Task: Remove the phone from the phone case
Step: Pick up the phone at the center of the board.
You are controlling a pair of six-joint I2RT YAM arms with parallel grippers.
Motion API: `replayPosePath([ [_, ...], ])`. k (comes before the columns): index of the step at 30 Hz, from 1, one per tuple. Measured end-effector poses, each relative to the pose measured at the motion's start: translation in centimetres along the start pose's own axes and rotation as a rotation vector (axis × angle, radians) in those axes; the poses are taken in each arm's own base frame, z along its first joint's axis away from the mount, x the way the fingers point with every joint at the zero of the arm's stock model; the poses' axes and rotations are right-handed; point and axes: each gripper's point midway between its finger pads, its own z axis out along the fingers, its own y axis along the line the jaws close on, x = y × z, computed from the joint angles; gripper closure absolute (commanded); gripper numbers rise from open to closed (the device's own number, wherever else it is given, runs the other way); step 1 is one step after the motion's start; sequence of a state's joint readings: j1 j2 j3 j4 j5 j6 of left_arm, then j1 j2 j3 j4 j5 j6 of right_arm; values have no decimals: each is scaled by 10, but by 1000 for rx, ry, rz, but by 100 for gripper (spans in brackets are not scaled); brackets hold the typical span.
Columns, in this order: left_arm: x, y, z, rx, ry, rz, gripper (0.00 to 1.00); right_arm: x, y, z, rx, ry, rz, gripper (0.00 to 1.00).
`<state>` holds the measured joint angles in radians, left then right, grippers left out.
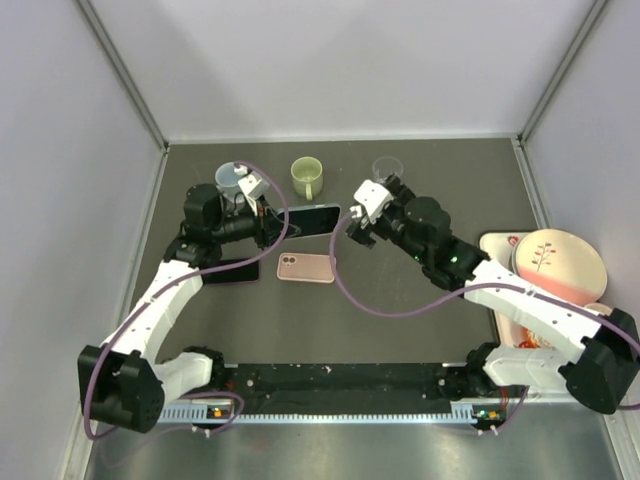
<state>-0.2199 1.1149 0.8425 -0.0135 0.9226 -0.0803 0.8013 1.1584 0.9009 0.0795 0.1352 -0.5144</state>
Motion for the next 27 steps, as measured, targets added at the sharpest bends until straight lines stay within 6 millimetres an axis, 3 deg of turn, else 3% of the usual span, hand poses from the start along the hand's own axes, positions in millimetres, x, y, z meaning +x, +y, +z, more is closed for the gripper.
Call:
replayPosePath([
  [5,2,-2,-6,-3,-12,9,100,-1,-30,-4,13,23,106,1],
  [11,-3,-14,-13,20,-36,46,100,-38,-73,-14,15,-57,259,3],
  [14,-5,-15,-14,20,-39,67,100,-48,-67,-18,-44,-81,292,3],
  [21,-21,-15,-18,10,-30,198,100,-48,-36,-31,-201,-65,337,1],
  [27,-31,-15,-19,13,-48,268,100,-60,-30,-47,-264,-111,338,1],
])
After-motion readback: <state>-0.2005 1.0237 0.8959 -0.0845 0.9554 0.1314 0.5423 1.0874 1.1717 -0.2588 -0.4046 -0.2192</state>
